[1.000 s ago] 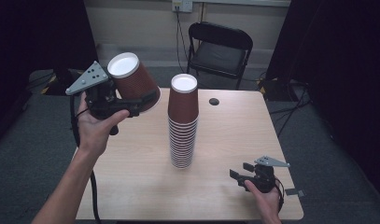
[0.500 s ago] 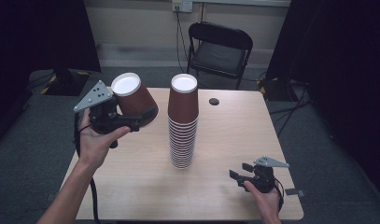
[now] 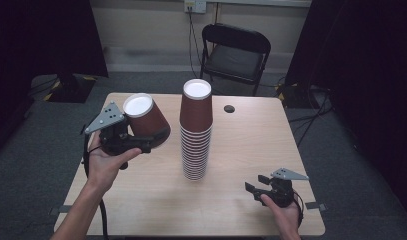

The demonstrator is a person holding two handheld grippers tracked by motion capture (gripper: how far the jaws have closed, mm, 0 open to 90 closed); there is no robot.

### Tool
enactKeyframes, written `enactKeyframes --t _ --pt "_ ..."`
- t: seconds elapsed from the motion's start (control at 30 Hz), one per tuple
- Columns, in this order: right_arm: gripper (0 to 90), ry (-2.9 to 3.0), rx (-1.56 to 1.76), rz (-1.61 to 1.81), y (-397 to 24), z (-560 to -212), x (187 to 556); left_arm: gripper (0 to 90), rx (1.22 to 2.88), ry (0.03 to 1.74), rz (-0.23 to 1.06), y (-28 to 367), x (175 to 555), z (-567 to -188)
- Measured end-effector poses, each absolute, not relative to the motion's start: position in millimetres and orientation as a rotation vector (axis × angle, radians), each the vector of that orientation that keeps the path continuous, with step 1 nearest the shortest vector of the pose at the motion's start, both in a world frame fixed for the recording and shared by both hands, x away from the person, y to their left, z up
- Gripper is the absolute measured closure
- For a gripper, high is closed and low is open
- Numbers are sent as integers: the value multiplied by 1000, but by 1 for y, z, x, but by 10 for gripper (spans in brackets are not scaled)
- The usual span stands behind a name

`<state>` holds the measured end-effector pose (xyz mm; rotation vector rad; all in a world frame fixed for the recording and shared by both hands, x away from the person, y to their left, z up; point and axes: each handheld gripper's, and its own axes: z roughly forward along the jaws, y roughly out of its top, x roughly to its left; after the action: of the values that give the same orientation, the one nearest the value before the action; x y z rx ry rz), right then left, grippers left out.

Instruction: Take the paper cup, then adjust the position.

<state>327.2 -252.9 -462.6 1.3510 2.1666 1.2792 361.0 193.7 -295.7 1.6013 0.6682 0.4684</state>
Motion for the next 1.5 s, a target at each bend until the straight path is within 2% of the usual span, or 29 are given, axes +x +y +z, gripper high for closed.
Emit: enactKeyframes --t 0.13,0.37,0.73,0.87,1.13,1.3,1.5 --pt "336 2167 1329 1266 -250 -461 325 126 1600 713 407 194 362 -315" --pt "304 2167 1309 1236 -243 -461 325 127 1662 743 374 192 363 -340" --pt "322 2211 1223 1275 -228 -457 319 127 1714 817 283 185 359 -369" --pt "335 2210 1174 1273 -215 -453 314 127 1708 871 198 180 359 -383" --pt "370 2264 1079 1281 -192 -450 304 127 1720 925 157 174 345 -404" --pt "355 2270 1021 1317 -176 -448 297 127 1697 965 85 174 342 -416" --pt "353 2304 947 1371 -159 -445 293 127 1700 969 60 169 339 -421"
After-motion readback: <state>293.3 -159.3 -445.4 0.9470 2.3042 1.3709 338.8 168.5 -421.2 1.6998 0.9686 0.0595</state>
